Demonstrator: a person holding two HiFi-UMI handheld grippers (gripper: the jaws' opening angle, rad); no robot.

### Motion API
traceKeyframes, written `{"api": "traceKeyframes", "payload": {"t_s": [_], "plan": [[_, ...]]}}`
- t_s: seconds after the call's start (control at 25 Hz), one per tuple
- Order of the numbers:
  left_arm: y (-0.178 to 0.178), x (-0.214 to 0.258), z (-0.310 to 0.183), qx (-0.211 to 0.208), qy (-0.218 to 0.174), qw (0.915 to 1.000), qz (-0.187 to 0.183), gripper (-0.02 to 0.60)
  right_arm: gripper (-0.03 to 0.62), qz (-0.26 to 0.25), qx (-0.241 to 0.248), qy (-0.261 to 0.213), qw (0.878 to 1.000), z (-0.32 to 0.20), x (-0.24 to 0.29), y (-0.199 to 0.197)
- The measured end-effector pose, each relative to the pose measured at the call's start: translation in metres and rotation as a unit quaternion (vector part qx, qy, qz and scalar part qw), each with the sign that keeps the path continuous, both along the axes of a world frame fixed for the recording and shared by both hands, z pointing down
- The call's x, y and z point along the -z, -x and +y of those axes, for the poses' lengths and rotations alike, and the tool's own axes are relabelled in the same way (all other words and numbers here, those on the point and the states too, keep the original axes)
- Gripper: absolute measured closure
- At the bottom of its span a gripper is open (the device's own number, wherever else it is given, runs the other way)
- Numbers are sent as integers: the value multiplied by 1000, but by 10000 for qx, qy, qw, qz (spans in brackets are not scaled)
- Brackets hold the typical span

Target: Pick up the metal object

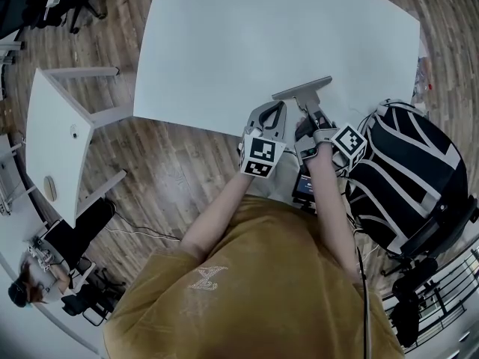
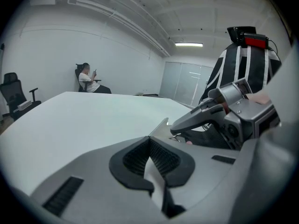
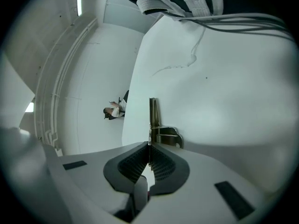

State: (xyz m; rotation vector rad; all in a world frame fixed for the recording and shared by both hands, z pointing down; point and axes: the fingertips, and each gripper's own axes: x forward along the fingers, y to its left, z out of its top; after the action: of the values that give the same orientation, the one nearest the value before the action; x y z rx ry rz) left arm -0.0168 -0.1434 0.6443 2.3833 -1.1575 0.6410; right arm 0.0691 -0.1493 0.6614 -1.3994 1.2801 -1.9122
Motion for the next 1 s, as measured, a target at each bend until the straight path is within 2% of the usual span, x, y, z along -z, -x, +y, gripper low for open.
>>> {"api": "traceKeyframes", "payload": {"t_s": [0.2,0.48,0.68,0.88,1.0], "plan": [[-1,4,0,-12,-19,10000,31,575,585,-300,-100,25,9995,1,5,3],[0,11,-3,27,-110,9999,53,575,585,-200,97,-123,9997,4,12,10],[3,22,-2,85,-206,9997,91,575,585,23,269,-387,9989,4,27,11],[5,39,1,166,-333,9992,159,575,585,489,568,-698,9947,5,48,9],[10,50,1,237,-455,9985,185,575,585,795,710,-1093,9883,-1,68,10]]}}
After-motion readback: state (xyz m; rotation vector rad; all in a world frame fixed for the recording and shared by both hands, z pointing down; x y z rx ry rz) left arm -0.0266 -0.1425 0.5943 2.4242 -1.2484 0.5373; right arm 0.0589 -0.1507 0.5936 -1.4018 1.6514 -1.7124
